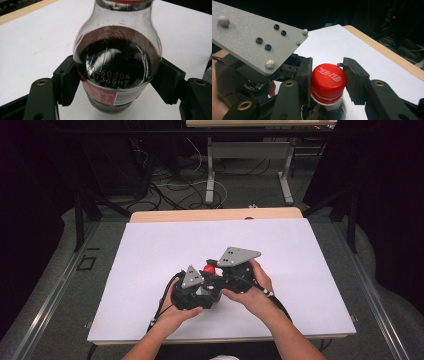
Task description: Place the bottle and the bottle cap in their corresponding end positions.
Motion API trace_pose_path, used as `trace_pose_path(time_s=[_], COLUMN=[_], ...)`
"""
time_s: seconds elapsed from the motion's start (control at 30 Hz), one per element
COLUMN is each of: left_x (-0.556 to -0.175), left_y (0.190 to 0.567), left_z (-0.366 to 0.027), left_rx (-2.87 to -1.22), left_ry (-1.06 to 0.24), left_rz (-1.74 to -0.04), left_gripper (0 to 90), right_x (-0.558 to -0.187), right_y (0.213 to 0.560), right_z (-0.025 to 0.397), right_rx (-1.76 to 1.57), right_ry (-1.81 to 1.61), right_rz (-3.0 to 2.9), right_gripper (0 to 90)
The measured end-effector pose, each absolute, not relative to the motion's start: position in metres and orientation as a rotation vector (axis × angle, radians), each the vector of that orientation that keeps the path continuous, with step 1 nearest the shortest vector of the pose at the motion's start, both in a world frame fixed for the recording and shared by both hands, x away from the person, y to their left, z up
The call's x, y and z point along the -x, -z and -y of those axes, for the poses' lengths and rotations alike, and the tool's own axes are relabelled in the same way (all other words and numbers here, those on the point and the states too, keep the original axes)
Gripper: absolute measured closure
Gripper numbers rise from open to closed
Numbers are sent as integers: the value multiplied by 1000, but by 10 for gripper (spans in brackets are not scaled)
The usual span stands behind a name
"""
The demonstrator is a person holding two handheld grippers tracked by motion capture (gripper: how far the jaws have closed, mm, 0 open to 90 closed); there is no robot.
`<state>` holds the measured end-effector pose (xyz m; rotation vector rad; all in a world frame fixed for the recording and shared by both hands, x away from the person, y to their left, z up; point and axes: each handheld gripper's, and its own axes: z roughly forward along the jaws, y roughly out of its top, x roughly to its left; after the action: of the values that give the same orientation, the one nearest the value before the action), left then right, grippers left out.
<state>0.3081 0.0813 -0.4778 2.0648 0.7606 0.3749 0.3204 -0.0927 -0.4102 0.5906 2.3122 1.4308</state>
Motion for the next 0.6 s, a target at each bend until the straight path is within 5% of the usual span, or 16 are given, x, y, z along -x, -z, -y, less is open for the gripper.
trace_pose_path(time_s=[0.37,0.47,0.6], left_x=[-306,-307,-308], left_y=[476,477,475], left_z=[-80,-81,-84], left_rx=[-2064,-2056,-2055], left_ry=[-351,-361,-361], left_rz=[-748,-757,-778], left_gripper=[303,303,304], right_x=[-349,-345,-328], right_y=[405,406,403], right_z=[110,108,106], right_rx=[-303,-354,-467], right_ry=[-1560,-1541,-1478], right_rz=[-2517,-2473,-2363], right_gripper=[606,483,475])
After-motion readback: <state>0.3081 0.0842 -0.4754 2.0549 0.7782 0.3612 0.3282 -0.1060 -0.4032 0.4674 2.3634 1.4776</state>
